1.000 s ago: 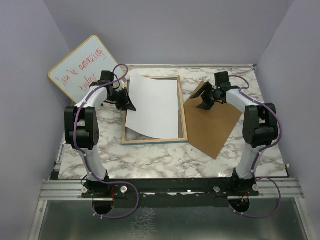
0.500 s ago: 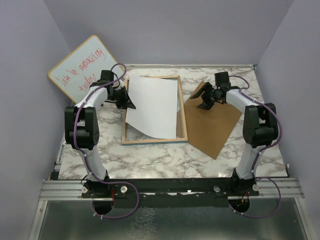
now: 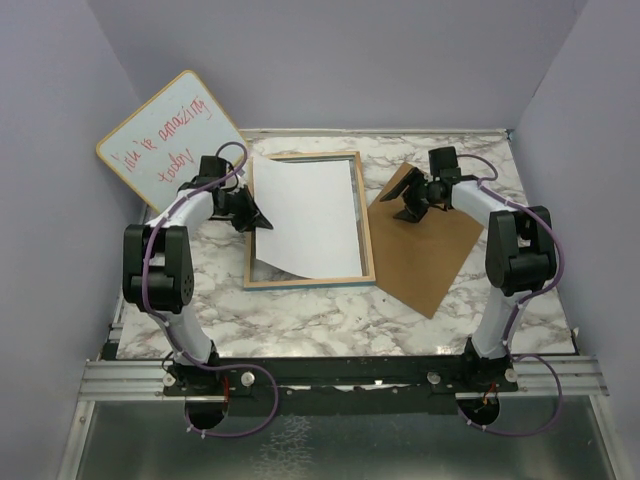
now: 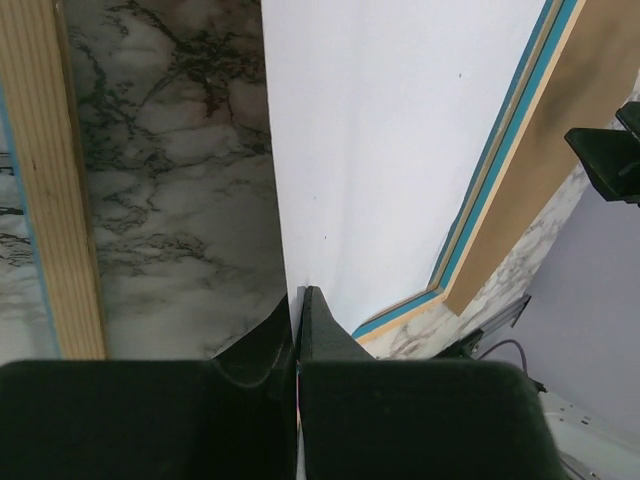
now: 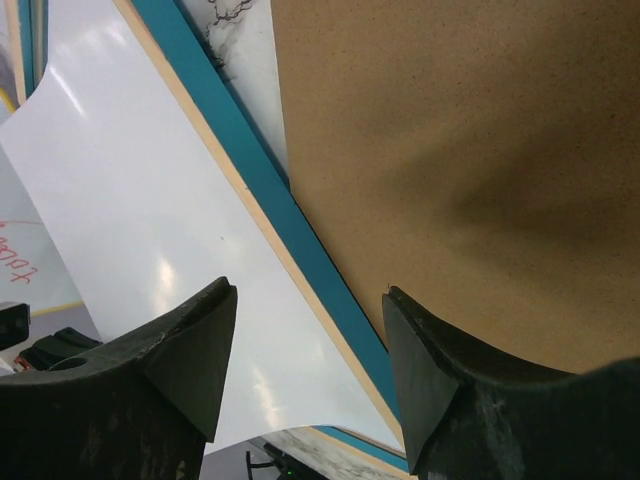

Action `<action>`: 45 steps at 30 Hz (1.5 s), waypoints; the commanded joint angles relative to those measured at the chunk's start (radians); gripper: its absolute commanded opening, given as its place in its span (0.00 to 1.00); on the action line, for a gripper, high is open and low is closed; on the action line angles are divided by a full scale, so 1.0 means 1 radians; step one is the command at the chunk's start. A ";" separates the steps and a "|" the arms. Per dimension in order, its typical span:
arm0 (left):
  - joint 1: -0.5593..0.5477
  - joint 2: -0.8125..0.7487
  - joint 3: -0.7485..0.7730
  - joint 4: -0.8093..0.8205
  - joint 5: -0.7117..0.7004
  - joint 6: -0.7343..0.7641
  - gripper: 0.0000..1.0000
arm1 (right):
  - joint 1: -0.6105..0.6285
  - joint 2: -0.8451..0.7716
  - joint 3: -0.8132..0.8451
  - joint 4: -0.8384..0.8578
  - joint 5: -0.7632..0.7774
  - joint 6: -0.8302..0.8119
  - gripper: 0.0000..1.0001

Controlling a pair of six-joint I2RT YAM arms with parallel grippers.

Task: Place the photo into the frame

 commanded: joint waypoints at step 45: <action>-0.011 -0.151 -0.164 0.302 -0.054 -0.146 0.00 | 0.003 0.009 -0.041 0.042 -0.031 0.007 0.63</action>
